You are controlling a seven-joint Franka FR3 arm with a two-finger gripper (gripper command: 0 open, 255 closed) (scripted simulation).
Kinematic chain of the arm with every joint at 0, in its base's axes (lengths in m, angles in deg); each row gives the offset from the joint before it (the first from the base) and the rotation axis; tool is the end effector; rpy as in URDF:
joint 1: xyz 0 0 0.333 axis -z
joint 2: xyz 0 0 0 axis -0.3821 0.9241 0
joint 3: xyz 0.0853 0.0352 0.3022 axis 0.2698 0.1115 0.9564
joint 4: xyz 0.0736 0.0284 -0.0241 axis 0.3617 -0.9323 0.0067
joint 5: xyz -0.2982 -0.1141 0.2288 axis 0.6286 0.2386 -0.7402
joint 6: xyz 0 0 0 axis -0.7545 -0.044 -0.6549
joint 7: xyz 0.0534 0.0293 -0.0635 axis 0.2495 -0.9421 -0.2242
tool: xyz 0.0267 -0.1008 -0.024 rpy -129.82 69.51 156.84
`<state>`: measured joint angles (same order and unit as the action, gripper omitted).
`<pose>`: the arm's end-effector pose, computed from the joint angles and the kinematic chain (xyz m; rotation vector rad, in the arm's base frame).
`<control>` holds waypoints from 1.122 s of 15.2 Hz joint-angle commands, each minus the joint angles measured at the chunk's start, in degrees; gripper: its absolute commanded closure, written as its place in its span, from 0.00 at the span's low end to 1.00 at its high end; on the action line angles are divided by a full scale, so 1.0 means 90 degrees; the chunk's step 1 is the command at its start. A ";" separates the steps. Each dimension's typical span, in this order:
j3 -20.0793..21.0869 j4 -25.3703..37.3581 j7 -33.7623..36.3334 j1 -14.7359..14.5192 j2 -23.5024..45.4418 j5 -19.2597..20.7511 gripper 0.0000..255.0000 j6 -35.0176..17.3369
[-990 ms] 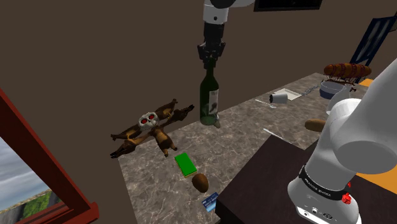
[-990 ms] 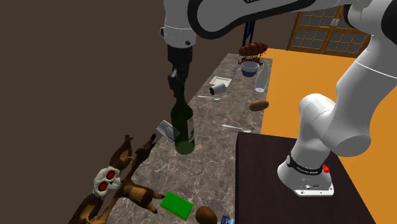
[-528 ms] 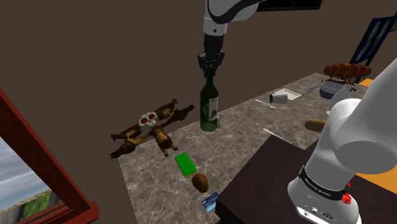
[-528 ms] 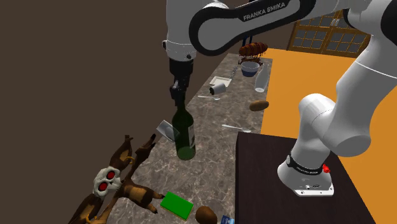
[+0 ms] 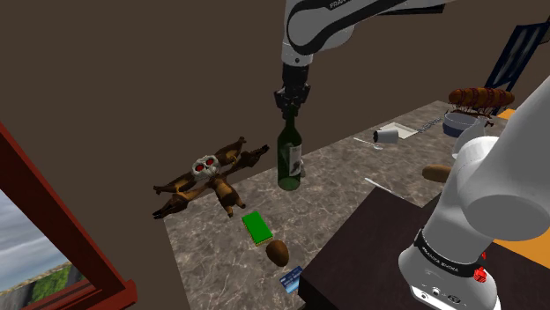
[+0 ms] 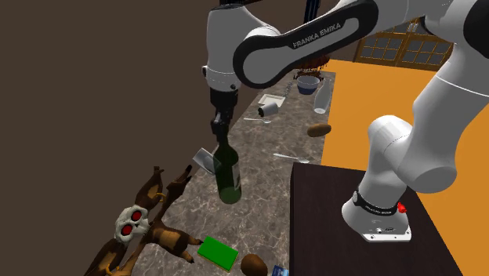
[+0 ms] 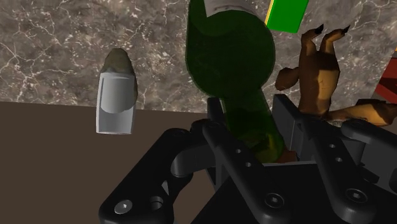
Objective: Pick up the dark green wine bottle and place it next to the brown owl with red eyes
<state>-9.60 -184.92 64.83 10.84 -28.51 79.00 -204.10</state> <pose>0.5004 0.0002 0.4773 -3.1330 0.1249 -0.1472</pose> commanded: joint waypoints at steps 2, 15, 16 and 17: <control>-0.0003 -0.0180 0.0003 -0.0004 0.0079 -0.0009 1.00 -0.0264; -0.0050 -0.0856 -0.0058 -0.0005 0.0551 -0.0088 1.00 -0.1407; -0.0053 -0.0898 -0.0066 -0.0006 0.0598 -0.0097 1.00 -0.1496; -0.0056 -0.0940 -0.0073 -0.0007 0.0646 -0.0108 1.00 -0.1585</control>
<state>-10.14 -193.03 64.13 10.83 -23.09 78.11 -217.55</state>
